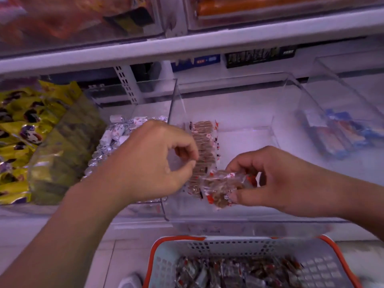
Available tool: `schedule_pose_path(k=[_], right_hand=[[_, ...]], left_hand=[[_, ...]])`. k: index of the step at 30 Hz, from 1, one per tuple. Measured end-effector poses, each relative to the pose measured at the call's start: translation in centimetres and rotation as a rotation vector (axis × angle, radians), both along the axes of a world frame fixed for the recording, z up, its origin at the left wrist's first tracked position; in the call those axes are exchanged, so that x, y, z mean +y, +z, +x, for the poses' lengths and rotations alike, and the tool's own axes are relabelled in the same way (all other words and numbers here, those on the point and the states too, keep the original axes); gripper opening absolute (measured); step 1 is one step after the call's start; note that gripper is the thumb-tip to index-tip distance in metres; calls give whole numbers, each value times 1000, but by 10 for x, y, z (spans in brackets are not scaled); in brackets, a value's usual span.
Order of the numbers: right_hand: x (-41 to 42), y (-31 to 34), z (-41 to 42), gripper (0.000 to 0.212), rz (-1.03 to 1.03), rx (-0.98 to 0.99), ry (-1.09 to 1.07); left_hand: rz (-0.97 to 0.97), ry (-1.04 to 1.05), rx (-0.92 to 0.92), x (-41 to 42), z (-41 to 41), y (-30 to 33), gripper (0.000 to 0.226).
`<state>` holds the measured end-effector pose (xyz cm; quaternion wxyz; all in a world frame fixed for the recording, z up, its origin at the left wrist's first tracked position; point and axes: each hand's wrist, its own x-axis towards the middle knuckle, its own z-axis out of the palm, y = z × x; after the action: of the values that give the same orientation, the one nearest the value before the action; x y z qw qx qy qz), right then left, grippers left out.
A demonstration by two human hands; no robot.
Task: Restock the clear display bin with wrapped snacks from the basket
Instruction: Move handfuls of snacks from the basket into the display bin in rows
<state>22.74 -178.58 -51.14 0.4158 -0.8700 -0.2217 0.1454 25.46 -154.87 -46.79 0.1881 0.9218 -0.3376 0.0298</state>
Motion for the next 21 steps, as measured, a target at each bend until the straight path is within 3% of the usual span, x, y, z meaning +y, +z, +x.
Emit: schedule_pose_path(k=[3,7,10,16,21], right_hand=[[12,-4,2,21,-42,4,49],[32,-9,6,22,-116,-33,70],[46,-13,7,25,-208,-147,104],[50,-13,17,33,-433,-366,152],[59,-22,19,40,-519,-482,121]], left_hand=[[48,-44,1,-1,-1,-3,12],[394,-30,-10,-5,-2,-2,28],[509,-5,-75,-12,-5,-3,43],[703,28,-196,-23,-11,-10,24],[835,44,-295,-33,-13,-16,47]])
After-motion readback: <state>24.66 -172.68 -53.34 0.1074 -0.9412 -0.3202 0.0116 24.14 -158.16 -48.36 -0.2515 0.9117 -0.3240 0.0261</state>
